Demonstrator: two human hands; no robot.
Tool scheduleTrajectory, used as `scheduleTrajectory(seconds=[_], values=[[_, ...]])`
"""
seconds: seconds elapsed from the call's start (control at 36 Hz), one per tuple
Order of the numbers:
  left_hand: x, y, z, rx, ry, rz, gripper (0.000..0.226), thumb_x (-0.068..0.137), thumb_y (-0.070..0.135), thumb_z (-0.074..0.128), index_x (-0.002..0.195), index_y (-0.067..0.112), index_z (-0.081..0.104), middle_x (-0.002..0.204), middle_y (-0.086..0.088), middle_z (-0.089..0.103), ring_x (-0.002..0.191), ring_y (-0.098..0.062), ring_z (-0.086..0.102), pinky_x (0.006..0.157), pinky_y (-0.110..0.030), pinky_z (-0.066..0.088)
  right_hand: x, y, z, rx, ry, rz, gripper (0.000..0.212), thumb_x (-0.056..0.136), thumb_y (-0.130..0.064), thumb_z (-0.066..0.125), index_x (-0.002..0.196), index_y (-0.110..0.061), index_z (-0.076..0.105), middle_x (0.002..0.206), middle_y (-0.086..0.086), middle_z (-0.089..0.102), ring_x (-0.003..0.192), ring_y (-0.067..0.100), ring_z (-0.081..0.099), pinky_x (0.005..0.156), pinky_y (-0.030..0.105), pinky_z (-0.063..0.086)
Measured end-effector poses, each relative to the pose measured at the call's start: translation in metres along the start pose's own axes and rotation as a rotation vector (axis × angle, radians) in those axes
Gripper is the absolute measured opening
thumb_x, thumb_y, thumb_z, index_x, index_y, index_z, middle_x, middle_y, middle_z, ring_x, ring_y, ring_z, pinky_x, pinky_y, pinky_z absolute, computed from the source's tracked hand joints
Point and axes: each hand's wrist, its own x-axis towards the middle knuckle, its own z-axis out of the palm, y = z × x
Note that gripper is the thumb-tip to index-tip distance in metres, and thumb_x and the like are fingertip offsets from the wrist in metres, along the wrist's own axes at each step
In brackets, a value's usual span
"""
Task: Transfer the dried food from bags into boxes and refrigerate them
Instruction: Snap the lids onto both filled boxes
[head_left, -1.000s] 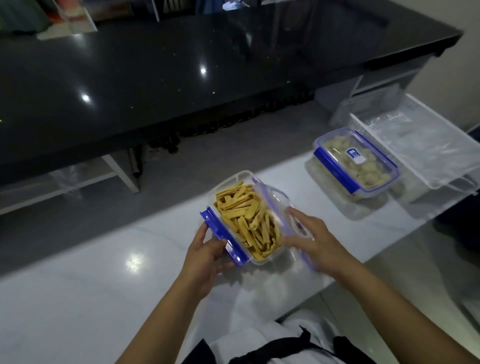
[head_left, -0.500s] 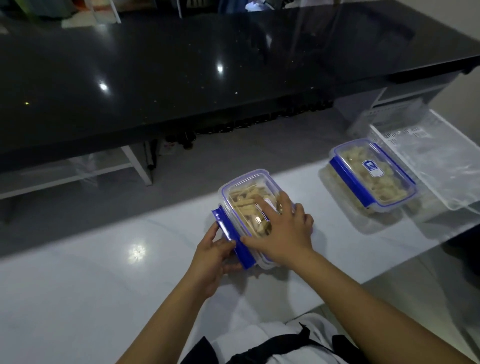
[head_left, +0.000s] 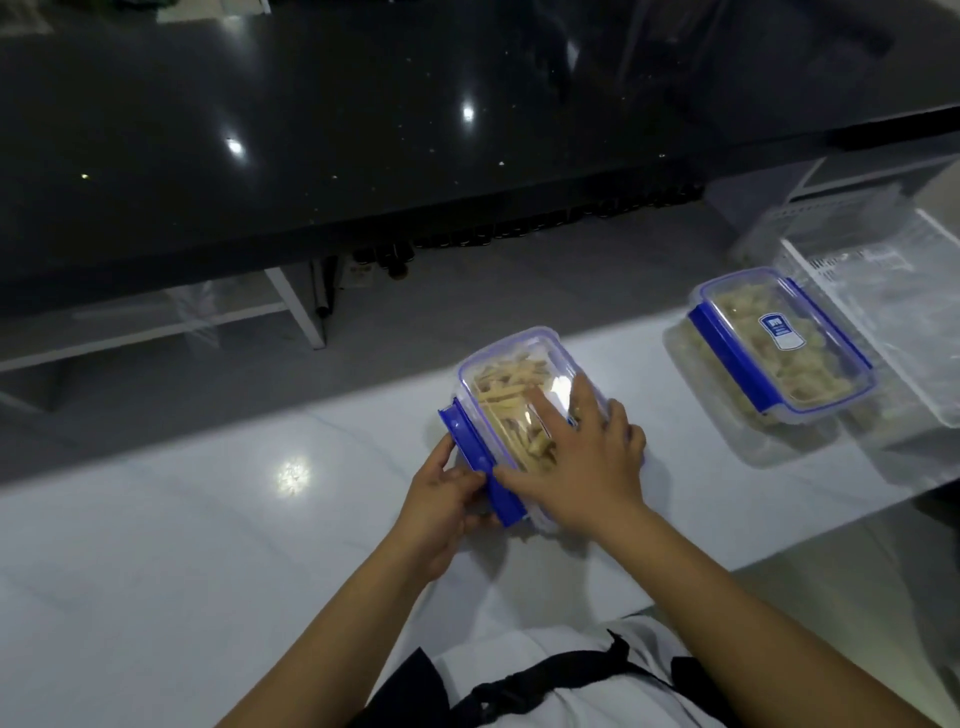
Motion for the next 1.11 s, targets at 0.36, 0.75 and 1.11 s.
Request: scheduleTrajectory(seconds=[0.36, 0.75, 1.11], values=[[-0.005, 0.003, -0.003, -0.066, -0.026, -0.021, 0.056, 0.099, 0.001, 0.055, 0.143, 0.035, 0.047, 0.115, -0.014, 0.073, 0.101, -0.035, 0.073, 0.075, -0.047, 0.061, 0.029, -0.007, -0.04, 0.129, 0.037, 0.046, 0.106, 0.055, -0.095, 0.041, 0.15, -0.055, 0.016, 0.165, -0.006, 0.007, 0.143, 0.038, 0.022, 0.111, 0.054, 0.024], [-0.006, -0.002, 0.007, 0.007, -0.047, -0.029, 0.058, 0.097, -0.003, 0.049, 0.134, 0.043, 0.05, 0.11, -0.01, 0.076, 0.093, -0.033, 0.074, 0.071, -0.045, 0.061, 0.005, -0.013, -0.006, -0.036, 0.052, 0.007, 0.105, 0.056, -0.096, 0.039, 0.149, -0.053, 0.016, 0.164, -0.001, 0.006, 0.138, 0.041, 0.019, 0.111, 0.058, 0.02], [-0.007, -0.003, 0.006, -0.004, -0.032, -0.053, 0.057, 0.098, 0.002, 0.057, 0.136, 0.044, 0.045, 0.108, -0.013, 0.075, 0.099, -0.031, 0.074, 0.072, -0.046, 0.062, 0.057, -0.031, -0.016, -0.068, -0.039, 0.037, 0.102, 0.062, -0.097, 0.034, 0.151, -0.05, 0.014, 0.166, 0.005, 0.003, 0.142, 0.047, 0.014, 0.111, 0.06, 0.017]])
